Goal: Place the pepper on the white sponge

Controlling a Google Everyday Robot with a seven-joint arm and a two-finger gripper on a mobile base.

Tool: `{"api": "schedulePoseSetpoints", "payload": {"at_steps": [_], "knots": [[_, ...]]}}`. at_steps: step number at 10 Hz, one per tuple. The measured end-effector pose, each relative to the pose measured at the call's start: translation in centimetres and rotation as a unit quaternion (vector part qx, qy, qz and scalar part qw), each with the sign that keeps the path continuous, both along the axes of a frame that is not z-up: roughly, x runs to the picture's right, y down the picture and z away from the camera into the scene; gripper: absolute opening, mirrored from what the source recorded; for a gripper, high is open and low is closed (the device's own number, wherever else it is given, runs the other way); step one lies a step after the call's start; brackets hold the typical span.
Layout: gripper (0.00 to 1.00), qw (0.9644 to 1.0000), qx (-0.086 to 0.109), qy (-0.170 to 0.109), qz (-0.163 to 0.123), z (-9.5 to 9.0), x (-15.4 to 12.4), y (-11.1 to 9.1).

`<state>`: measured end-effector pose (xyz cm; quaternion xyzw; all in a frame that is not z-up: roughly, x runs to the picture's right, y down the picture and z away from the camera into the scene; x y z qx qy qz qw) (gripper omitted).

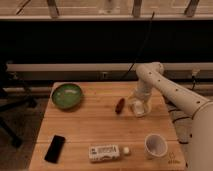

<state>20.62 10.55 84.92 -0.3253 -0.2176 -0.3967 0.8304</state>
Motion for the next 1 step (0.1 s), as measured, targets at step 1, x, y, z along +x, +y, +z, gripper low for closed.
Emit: {"api": "schedulePoseSetpoints", "payload": {"at_steps": [1], "knots": [[0.8, 1.0, 0.0, -0.001, 0.001, -0.16, 0.25, -0.17]]}}
